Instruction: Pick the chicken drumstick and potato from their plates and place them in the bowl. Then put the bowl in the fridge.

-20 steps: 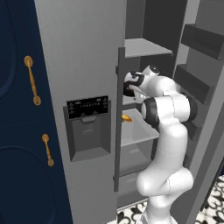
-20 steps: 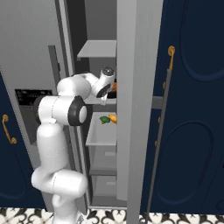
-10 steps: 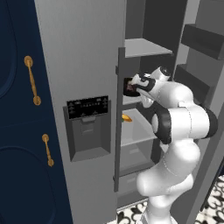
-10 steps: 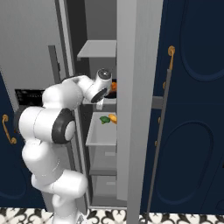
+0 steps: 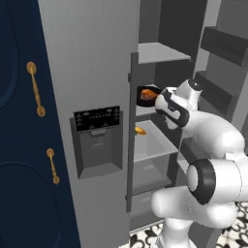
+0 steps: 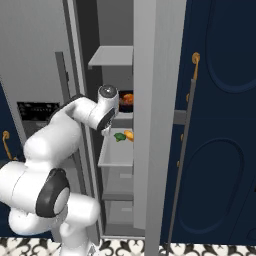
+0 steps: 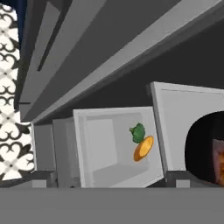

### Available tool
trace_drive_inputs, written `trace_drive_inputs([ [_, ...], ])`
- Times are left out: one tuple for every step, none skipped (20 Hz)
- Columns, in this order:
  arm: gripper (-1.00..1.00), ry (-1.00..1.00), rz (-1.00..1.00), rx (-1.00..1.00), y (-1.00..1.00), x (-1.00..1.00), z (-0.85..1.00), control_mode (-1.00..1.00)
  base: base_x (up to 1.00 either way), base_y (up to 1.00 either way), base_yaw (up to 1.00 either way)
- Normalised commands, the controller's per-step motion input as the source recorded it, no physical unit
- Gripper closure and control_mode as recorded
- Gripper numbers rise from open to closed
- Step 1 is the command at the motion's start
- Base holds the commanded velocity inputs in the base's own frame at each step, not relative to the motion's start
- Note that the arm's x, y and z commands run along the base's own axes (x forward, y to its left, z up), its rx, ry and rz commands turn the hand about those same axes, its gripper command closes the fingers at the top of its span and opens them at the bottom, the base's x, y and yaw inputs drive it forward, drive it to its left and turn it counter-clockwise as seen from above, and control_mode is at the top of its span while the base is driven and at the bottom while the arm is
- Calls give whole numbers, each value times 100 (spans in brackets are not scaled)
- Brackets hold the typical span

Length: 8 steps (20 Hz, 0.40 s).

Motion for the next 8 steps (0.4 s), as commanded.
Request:
trace_drive_inputs([
  [-100, 3, -7, -8, 0, -100, 0, -100, 0, 0, 0],
  [-100, 3, -3, -13, 0, -100, 0, -100, 0, 0, 0],
  [-100, 7, 0, -15, 0, -100, 0, -100, 0, 0, 0],
  [-100, 3, 0, -16, 0, -100, 0, -100, 0, 0, 0],
  [-100, 2, 0, -14, 0, -100, 0, -100, 0, 0, 0],
  [-100, 1, 0, -13, 0, -100, 0, -100, 0, 0, 0],
  [-100, 1, 0, -12, 0, -100, 0, -100, 0, 0, 0],
  [-100, 3, 0, -11, 0, -100, 0, -100, 0, 0, 0],
])
